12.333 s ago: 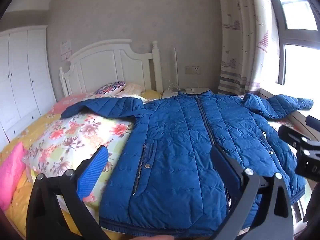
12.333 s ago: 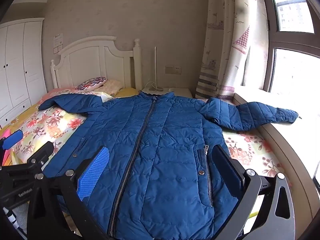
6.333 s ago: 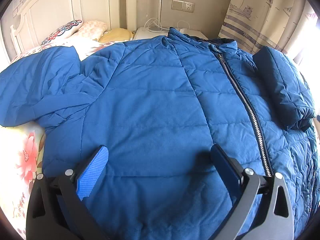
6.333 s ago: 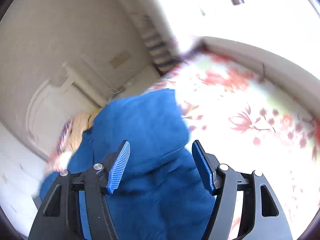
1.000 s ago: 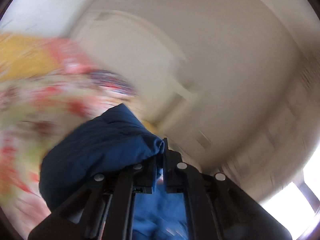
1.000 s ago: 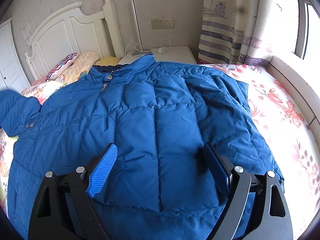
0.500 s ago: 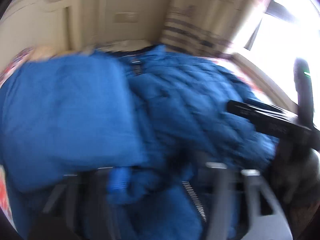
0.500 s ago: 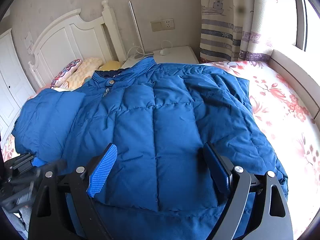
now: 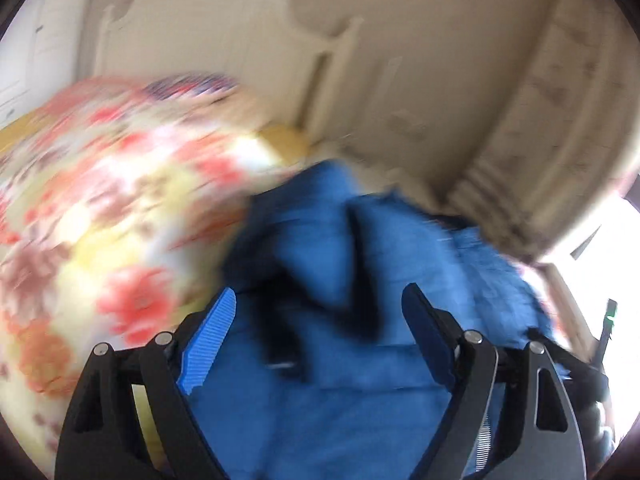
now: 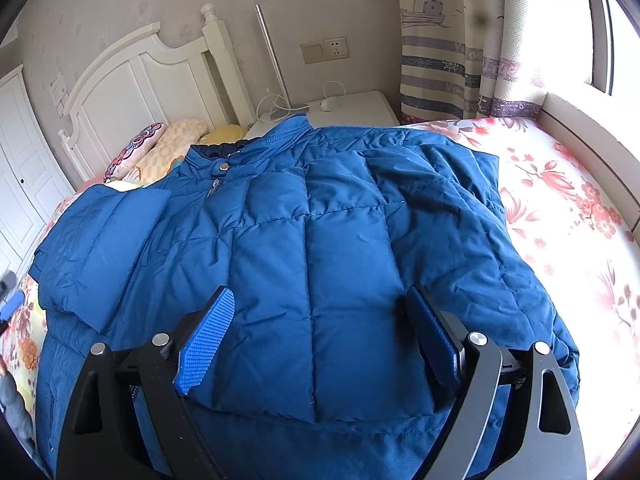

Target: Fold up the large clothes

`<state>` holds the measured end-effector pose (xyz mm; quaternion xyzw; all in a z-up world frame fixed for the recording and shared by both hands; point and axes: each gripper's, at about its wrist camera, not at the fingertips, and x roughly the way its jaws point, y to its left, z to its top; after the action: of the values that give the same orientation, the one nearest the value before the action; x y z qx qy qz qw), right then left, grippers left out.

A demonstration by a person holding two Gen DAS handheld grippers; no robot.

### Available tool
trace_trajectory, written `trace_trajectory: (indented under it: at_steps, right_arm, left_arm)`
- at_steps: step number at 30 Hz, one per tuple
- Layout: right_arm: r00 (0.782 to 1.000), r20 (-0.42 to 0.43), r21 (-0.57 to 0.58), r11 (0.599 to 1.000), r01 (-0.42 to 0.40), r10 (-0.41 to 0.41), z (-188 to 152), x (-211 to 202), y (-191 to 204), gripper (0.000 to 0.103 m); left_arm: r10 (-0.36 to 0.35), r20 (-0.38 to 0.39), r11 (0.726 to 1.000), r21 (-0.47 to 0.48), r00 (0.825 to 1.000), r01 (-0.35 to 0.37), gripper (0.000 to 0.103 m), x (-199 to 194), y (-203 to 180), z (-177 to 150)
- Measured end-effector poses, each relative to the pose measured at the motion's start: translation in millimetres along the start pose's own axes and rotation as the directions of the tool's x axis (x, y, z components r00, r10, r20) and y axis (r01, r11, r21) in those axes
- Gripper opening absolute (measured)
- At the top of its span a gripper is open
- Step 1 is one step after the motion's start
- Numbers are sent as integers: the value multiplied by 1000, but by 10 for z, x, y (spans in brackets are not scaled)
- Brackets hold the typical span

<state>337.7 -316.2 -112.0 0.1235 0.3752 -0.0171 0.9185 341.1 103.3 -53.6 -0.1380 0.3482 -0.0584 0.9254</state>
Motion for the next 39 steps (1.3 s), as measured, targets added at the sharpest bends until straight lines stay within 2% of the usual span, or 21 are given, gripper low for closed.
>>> trace_trajectory:
  at_steps: [2,6,8,9,10,13,16,19,22,23,25,27,31,33,34,35,36,37,39]
  right_arm:
    - [1000,-3,-7,1000,9,-9,-1,3,12,83]
    - [1000,-11,-16,1000,21,-22,-1,18,33,83]
    - [1000,-13,-18,1000,23,-23,-5,22,38,83]
    - [1000,-15,-19,1000,24,-25,-3,27,43,83]
    - [1000,-18,-21,999,25,-26,-2,31,44,84]
    - [1000,-1,-31,999,24,-24,-5,3,59,83]
    - [997,67,-67,997,32,-27,-30,-129,127,81]
    - [993,116,-199,980,22,2,-105,-285,470,75]
    - [991,110,-396,918,-31,81,-242,-393,1049,75]
    - [989,104,-493,869,-42,106,-312,-419,1328,75]
    - [986,85,-614,787,-61,143,-407,-416,1723,74]
    - [987,80,-692,721,-47,142,-450,-330,2027,72]
    - [992,-1,-747,659,-87,130,-447,7,2378,70]
    - [992,-9,-751,654,-91,128,-441,115,2432,66]
    - [990,-6,-748,657,-99,143,-425,131,2424,55]
    - [983,-3,-727,674,-127,183,-385,90,2373,49]
    - [974,2,-692,704,-162,226,-338,-8,2310,36]
    - [958,19,-629,748,-212,288,-249,-141,2176,28]
    - [923,86,-470,832,-295,376,-63,-405,1802,24]
  left_arm:
    - [41,-46,999,18,998,-41,81,65,52,-7]
    - [41,-112,995,98,993,-30,81,152,-64,-130]
    - [102,-144,979,189,984,-74,81,292,-227,-222]
    - [176,-154,962,236,972,-136,81,396,-279,-249]
    - [208,-157,954,249,965,-165,83,479,-295,-266]
    - [219,-154,958,220,963,-183,89,642,-196,-314]
    - [202,-138,965,199,970,-173,91,641,-140,-310]
    - [161,-154,979,152,975,-138,93,653,-37,-294]
    - [139,-165,985,127,976,-118,94,681,24,-287]
    - [143,-163,984,134,976,-122,94,687,20,-291]
    - [158,-154,979,153,975,-134,94,685,-9,-302]
    - [165,-150,977,160,975,-141,95,683,-21,-307]
    - [158,-159,980,146,975,-135,97,688,-4,-308]
    - [156,-162,981,143,974,-133,97,694,1,-307]
    - [156,-163,981,142,974,-133,97,695,-1,-309]
    - [155,-165,981,141,974,-133,97,698,1,-309]
    - [154,-167,982,139,974,-131,98,700,4,-311]
    - [153,-168,982,137,974,-130,98,702,10,-308]
    - [149,-169,983,133,974,-127,98,705,17,-308]
